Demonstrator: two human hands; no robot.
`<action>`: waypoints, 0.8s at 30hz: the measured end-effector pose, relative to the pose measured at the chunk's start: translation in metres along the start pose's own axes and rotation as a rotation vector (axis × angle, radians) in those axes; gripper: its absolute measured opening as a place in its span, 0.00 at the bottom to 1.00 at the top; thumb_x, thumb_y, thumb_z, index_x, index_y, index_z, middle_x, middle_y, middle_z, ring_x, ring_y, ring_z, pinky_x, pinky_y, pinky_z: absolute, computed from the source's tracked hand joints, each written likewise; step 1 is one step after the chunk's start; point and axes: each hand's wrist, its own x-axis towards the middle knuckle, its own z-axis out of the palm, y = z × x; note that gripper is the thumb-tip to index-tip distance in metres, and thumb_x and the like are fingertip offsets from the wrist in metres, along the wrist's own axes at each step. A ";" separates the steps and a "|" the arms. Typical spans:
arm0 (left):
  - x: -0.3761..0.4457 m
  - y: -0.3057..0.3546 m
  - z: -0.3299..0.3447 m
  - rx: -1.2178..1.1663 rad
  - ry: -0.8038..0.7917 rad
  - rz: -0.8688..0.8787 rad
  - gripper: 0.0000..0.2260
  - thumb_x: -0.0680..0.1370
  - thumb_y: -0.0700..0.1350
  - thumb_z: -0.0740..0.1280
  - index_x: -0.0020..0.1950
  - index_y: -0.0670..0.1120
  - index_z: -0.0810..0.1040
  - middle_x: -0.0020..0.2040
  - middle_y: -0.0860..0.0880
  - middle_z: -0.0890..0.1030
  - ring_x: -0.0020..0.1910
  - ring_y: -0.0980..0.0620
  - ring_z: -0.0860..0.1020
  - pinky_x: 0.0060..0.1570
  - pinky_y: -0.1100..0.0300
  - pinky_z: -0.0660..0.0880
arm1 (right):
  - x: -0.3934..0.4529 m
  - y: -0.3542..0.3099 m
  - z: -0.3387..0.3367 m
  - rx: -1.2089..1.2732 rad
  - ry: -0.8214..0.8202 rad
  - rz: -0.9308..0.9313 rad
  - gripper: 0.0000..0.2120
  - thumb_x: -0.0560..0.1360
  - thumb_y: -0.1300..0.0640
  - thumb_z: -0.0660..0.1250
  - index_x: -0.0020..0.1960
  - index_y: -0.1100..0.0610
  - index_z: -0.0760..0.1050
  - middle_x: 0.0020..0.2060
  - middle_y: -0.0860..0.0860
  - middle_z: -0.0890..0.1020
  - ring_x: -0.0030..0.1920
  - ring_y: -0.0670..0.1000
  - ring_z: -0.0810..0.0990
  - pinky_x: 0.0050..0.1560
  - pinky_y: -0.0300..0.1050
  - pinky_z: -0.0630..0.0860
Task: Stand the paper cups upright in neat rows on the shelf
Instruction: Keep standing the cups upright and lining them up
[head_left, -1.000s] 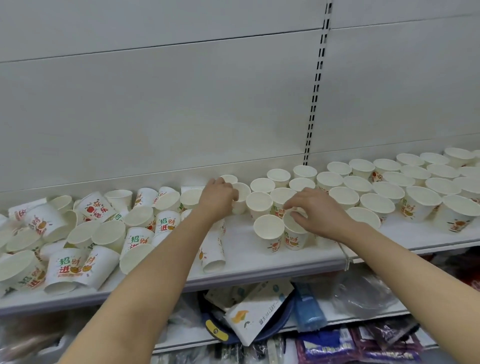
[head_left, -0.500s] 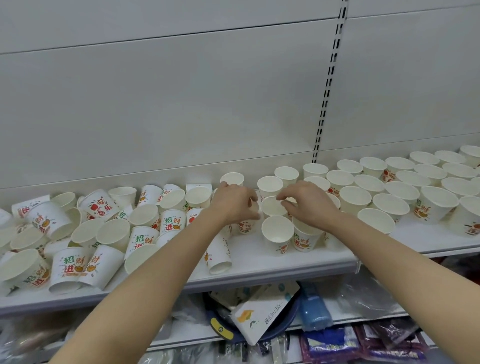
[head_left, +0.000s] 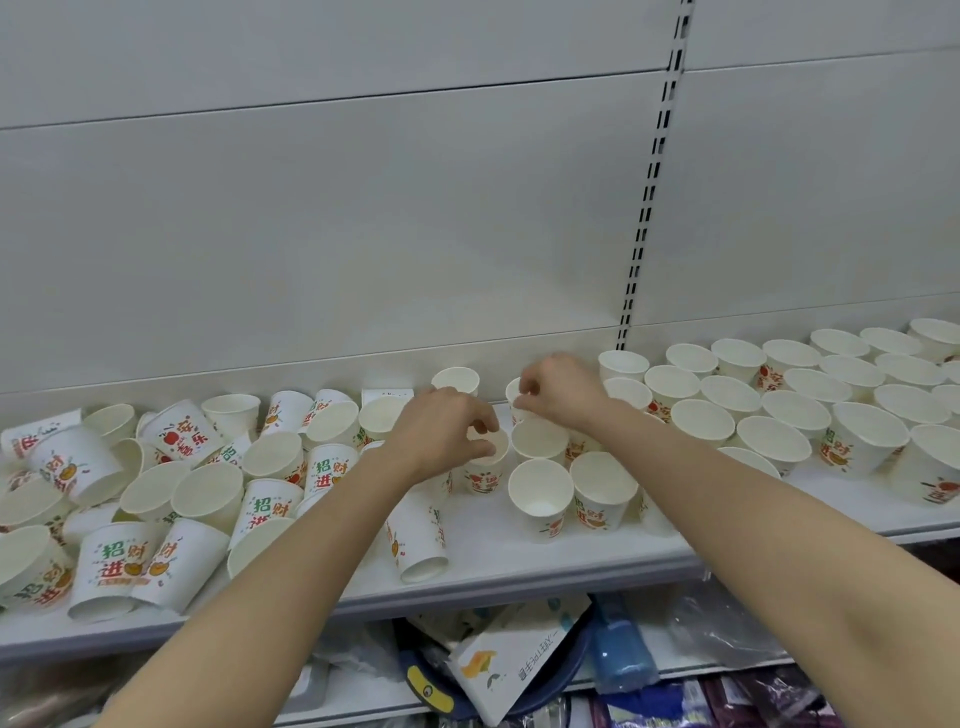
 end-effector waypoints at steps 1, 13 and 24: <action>0.002 0.002 0.000 0.028 0.017 0.026 0.10 0.74 0.55 0.70 0.54 0.57 0.82 0.51 0.58 0.83 0.53 0.56 0.78 0.55 0.58 0.70 | 0.007 -0.005 0.004 -0.036 -0.041 0.008 0.13 0.71 0.43 0.69 0.43 0.53 0.80 0.40 0.51 0.82 0.44 0.53 0.78 0.43 0.46 0.75; 0.049 -0.044 0.002 0.079 0.005 -0.339 0.12 0.76 0.52 0.69 0.59 0.53 0.81 0.57 0.52 0.82 0.58 0.48 0.78 0.54 0.56 0.74 | 0.013 0.017 0.027 -0.094 -0.079 -0.129 0.11 0.71 0.61 0.62 0.45 0.51 0.83 0.40 0.54 0.82 0.48 0.57 0.75 0.46 0.46 0.64; 0.084 -0.034 0.017 0.199 -0.129 -0.241 0.03 0.72 0.45 0.70 0.43 0.51 0.83 0.43 0.50 0.83 0.48 0.47 0.80 0.42 0.60 0.66 | 0.010 0.025 0.009 0.104 0.113 -0.103 0.13 0.74 0.61 0.63 0.54 0.51 0.82 0.51 0.49 0.84 0.55 0.53 0.76 0.55 0.48 0.72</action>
